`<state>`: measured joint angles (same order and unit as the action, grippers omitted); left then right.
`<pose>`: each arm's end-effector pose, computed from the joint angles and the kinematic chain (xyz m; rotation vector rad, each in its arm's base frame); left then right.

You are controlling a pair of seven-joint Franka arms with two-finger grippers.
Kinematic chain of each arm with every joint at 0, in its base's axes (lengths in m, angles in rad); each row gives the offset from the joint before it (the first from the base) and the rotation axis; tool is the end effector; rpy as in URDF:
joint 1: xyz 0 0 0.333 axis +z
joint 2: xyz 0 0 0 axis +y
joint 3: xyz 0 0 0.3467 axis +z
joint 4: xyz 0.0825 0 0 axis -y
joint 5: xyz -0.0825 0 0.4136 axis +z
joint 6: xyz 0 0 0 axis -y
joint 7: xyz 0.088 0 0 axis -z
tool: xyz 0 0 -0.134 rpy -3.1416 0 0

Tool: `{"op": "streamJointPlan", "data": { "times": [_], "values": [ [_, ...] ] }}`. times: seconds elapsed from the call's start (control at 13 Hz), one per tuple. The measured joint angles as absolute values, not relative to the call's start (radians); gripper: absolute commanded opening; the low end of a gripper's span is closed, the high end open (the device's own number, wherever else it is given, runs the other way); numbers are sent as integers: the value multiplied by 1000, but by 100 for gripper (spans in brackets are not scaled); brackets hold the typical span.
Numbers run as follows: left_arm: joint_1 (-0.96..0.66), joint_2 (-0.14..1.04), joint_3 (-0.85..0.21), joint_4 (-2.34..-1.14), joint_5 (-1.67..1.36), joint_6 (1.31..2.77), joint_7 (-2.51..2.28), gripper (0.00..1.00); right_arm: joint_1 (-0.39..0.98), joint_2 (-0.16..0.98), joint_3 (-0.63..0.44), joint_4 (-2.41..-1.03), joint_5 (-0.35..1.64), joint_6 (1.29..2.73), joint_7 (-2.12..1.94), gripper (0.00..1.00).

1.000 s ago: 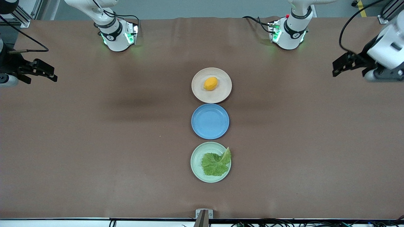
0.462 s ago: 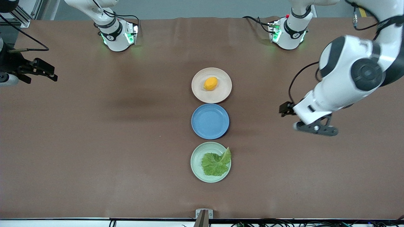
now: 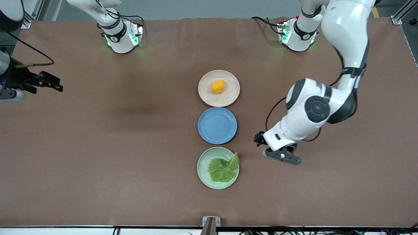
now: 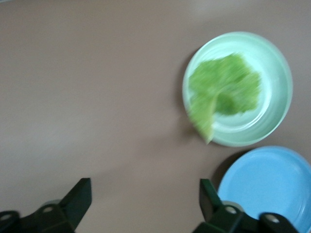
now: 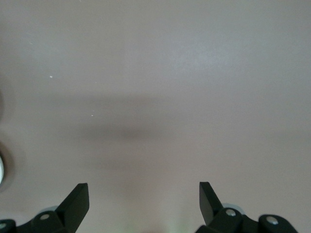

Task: Pick lemon and lettuce from plates
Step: 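Grasp the lettuce with the left gripper while the right gripper reaches out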

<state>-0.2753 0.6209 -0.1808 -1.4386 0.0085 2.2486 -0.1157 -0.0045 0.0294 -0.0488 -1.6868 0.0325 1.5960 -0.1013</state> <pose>0.7156 -0.3212 0.3366 2.9516 -0.4484 0.2457 0.5846 -0.0266 0.5553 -3.0953 -0.0699 0.1820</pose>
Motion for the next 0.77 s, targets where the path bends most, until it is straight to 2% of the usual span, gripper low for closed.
{"op": "streamJointPlan", "data": {
  "times": [0.15,0.38,0.46,0.62,0.77],
  "values": [
    [-317,698,-179,-1416,9,2402,-117,87,-3,104,-47,-1642,34,1600,-95,100],
    [-361,806,-165,-1393,9,2597,-110,73,28,117,-40,-1614,95,1590,127,100],
    [-391,833,-138,-1387,10,2644,-105,73,59,115,-37,-1611,113,1588,224,100],
    [-468,872,-67,-1381,10,2697,-103,70,154,115,-32,-1615,125,1590,405,100],
    [-506,892,-42,-1377,10,2716,-103,61,263,116,-29,-1641,128,1628,594,100]
  ]
}}
